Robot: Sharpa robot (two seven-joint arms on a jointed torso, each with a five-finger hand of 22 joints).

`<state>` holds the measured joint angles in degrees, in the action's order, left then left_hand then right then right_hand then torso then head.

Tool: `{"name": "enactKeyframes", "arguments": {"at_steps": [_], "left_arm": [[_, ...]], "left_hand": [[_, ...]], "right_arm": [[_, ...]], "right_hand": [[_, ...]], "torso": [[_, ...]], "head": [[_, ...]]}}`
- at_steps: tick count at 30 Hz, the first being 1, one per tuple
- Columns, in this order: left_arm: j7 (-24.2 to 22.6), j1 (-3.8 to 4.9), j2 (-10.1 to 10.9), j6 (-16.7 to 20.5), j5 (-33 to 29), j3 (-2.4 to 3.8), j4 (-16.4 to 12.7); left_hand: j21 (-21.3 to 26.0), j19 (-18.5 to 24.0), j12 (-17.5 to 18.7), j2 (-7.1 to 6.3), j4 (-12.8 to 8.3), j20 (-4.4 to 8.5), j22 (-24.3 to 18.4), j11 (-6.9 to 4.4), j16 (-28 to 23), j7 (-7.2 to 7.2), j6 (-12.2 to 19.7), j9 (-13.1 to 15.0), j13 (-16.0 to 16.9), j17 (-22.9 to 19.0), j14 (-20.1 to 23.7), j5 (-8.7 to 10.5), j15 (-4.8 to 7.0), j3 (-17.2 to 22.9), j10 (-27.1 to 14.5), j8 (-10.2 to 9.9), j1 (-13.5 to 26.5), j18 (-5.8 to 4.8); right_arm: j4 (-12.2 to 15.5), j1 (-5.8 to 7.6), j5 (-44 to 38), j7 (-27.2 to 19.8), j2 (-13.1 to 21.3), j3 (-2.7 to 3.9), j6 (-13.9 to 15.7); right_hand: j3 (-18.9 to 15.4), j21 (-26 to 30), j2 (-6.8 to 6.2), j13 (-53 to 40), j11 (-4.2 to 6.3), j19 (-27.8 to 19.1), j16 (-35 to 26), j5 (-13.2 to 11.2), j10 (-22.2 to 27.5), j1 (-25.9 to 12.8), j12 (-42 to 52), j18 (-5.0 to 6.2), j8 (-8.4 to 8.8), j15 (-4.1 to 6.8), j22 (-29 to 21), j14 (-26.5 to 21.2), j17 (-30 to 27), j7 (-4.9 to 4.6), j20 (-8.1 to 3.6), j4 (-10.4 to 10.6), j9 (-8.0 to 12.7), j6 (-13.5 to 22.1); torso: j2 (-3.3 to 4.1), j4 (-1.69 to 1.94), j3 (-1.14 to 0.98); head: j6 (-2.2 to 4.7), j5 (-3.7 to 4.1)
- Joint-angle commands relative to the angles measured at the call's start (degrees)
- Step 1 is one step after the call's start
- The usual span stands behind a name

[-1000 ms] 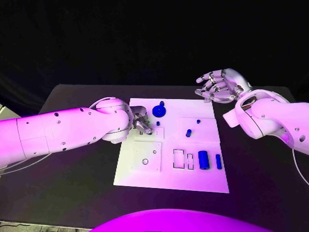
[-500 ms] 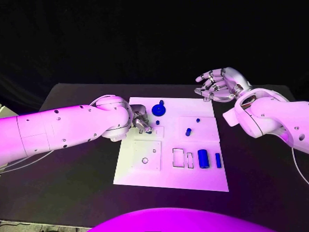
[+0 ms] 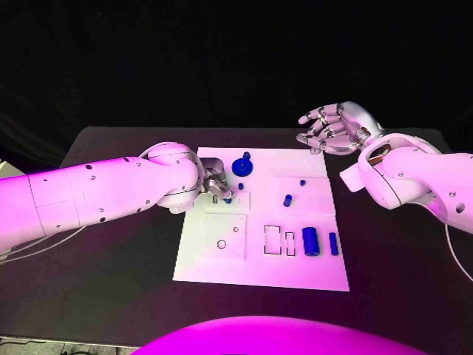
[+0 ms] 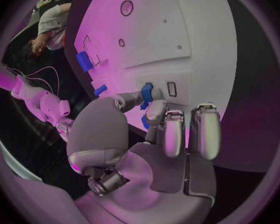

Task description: Assemble the parts on the task board

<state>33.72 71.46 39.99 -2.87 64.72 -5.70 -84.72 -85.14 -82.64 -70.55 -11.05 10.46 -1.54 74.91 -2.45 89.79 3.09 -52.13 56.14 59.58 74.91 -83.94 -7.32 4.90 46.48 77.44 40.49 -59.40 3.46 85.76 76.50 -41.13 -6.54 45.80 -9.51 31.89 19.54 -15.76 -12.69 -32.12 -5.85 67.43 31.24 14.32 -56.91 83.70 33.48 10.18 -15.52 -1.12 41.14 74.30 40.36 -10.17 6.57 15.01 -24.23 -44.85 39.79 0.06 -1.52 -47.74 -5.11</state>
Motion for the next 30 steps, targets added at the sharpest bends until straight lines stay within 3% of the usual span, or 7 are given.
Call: {"name": "enactKeyframes", "arguments": {"at_steps": [1, 22, 27, 30], "left_arm": [[0.7, -0.63, -0.41, -2.9, -1.58, -0.49, 0.25], [0.63, -0.64, -0.74, -3.71, -1.9, -0.51, 0.85], [0.63, -0.64, -0.73, -3.65, -1.87, -0.51, 0.92], [0.62, -0.64, -0.7, -3.63, -1.83, -0.51, 0.98]], "left_hand": [[-0.07, -0.33, -0.32, -0.15, -4.23, 0.34, 4.02, -0.28, 0.21, -2.1, -2.39, 0.93, 0.01, 15.09, -6.06, 0.45, 0.58, 2.47, 0.13, -0.02, 1.53, -1.01], [-0.03, -0.39, -0.68, -0.27, -3.28, 0.47, 4.09, -0.43, 0.21, -2.26, -2.67, 0.99, 0.42, 15.09, -6.06, 0.58, 0.72, -0.4, 0.19, -0.28, 1.7, -1.02], [0.02, -0.42, -0.84, -0.64, -1.4, 0.52, 4.12, -0.42, 0.21, -2.27, -3.08, 1.03, 0.51, 15.09, -6.06, 0.62, 0.73, -3.64, 0.16, -0.5, 2.69, -1.02], [0.06, -0.44, -0.86, -1.1, 1.03, 0.51, 4.16, -0.35, 0.21, -2.21, -3.41, 1.1, 0.43, 15.09, -6.06, 0.57, 0.7, -7.86, 0.07, -0.7, 3.94, -1.03]], "right_arm": [[0.13, -0.04, -0.45, -0.34, -0.03, 0.01, -0.78], [0.31, -0.06, -0.35, -0.38, 0.08, 0.01, -0.82], [0.33, -0.07, -0.35, -0.43, 0.05, 0.01, -0.77], [0.32, -0.08, -0.35, -0.46, 0.05, 0.01, -0.74]], "right_hand": [[0.27, 0.3, -0.11, 0.07, 0.05, 0.09, -0.29, 0.24, 0.26, -0.23, -0.03, 0.17, -0.26, -0.29, -0.09, 0.04, 0.08, -0.44, 0.28, 0.22, -0.09, 0.02], [0.27, 0.3, -0.11, 0.07, 0.05, 0.09, -0.29, 0.24, 0.26, -0.23, -0.03, 0.17, -0.26, -0.29, -0.09, 0.04, 0.08, -0.44, 0.28, 0.22, -0.09, 0.02], [0.25, 0.42, -0.09, 0.14, 0.04, 0.14, -0.46, 0.22, 0.3, -0.41, 0.04, 0.17, -0.3, -0.31, -0.22, 0.1, 0.2, -0.45, 0.3, 0.28, -0.1, 0.06], [0.25, 0.42, -0.09, 0.14, 0.04, 0.14, -0.46, 0.22, 0.3, -0.41, 0.04, 0.17, -0.3, -0.31, -0.22, 0.1, 0.2, -0.45, 0.3, 0.28, -0.1, 0.06]], "torso": [[0.02, -0.02, 0.02], [-0.03, 0.06, 0.01], [0.0, 0.08, -0.02], [-0.04, 0.04, 0.01]], "head": [[0.01, 0.09], [-0.43, 0.44], [-0.4, 0.37], [-0.41, 0.4]]}}
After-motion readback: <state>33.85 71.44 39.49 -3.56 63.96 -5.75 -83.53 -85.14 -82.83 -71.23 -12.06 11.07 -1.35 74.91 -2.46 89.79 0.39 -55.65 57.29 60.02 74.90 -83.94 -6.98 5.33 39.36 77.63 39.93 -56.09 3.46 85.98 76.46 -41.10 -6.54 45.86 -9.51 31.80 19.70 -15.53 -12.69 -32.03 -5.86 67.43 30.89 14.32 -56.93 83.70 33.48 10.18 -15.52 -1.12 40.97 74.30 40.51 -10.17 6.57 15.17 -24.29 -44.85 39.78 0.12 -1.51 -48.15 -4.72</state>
